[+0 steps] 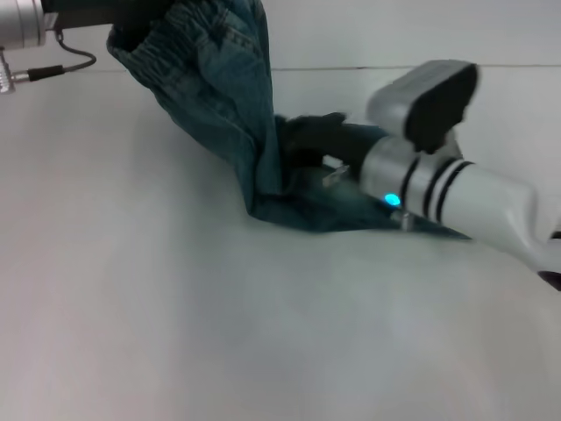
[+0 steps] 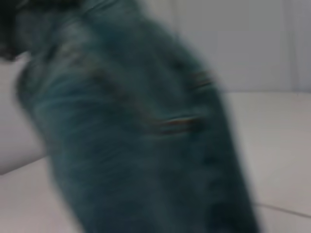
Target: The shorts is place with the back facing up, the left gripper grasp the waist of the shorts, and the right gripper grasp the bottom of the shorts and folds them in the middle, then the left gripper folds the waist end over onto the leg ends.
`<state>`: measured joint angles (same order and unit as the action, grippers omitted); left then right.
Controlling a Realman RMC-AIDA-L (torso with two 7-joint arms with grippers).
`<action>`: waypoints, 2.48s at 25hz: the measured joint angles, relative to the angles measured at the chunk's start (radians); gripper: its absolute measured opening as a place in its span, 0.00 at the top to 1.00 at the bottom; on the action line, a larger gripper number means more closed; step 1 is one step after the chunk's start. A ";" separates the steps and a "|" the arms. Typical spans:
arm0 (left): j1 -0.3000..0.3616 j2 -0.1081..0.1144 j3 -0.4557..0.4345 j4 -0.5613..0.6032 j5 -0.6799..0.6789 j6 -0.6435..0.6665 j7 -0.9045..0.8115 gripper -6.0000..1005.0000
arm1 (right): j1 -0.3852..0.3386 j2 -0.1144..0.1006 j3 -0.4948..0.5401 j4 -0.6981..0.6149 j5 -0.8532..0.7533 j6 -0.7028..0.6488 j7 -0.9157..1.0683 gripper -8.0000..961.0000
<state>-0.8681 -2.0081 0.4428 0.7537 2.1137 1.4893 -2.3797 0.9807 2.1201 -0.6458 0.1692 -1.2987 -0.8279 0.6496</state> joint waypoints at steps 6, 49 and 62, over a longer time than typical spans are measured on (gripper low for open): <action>-0.016 0.009 0.003 0.001 0.000 0.000 -0.001 0.89 | 0.091 0.001 0.099 0.074 -0.231 -0.006 0.119 0.96; 0.010 -0.155 0.493 -0.024 0.002 -0.162 0.101 0.89 | -0.252 -0.025 0.853 -0.150 -0.638 -0.127 0.231 0.87; 0.139 -0.148 0.485 0.056 -0.135 -0.164 0.187 0.37 | -0.256 -0.034 0.717 -0.218 -0.672 -0.223 0.355 0.84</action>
<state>-0.7292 -2.1561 0.9276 0.8100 1.9791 1.3256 -2.1931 0.7250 2.0860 0.0710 -0.0492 -1.9705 -1.0510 1.0045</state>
